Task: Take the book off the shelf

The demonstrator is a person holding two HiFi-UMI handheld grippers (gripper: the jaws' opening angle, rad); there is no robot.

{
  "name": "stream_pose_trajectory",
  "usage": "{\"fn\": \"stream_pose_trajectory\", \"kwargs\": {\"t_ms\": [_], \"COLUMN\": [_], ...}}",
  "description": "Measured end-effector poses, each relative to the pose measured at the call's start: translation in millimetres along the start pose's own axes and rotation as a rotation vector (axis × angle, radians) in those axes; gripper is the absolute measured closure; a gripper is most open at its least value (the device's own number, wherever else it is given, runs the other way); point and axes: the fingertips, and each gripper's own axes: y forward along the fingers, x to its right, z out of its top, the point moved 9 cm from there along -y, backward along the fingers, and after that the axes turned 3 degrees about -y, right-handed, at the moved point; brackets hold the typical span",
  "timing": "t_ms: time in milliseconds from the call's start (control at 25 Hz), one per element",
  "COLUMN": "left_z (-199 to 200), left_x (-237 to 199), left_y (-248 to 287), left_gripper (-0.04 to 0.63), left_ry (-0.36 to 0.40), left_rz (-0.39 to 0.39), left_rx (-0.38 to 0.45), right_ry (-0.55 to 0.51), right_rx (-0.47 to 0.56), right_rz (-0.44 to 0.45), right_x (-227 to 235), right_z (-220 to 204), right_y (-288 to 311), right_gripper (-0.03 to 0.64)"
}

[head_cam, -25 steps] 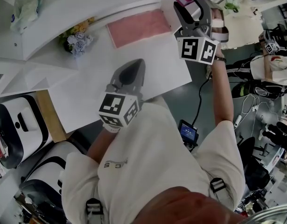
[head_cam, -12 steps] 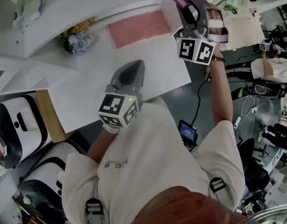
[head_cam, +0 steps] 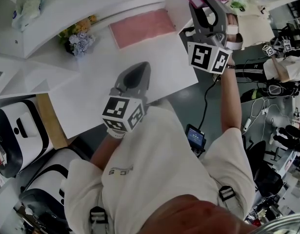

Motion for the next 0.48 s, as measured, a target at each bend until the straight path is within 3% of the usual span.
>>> {"fn": "stream_pose_trajectory", "kwargs": {"t_ms": [480], "left_z": [-11], "left_x": [5], "left_y": [2], "left_gripper": [0.598], "left_ry": [-0.002], "left_rz": [-0.041], "left_rx": [-0.044], "right_ry": [0.104], "right_rx": [-0.053], "right_rz": [-0.063], "right_x": [-4], "right_z": [6], "right_y": [-65], "right_gripper": [0.466]}}
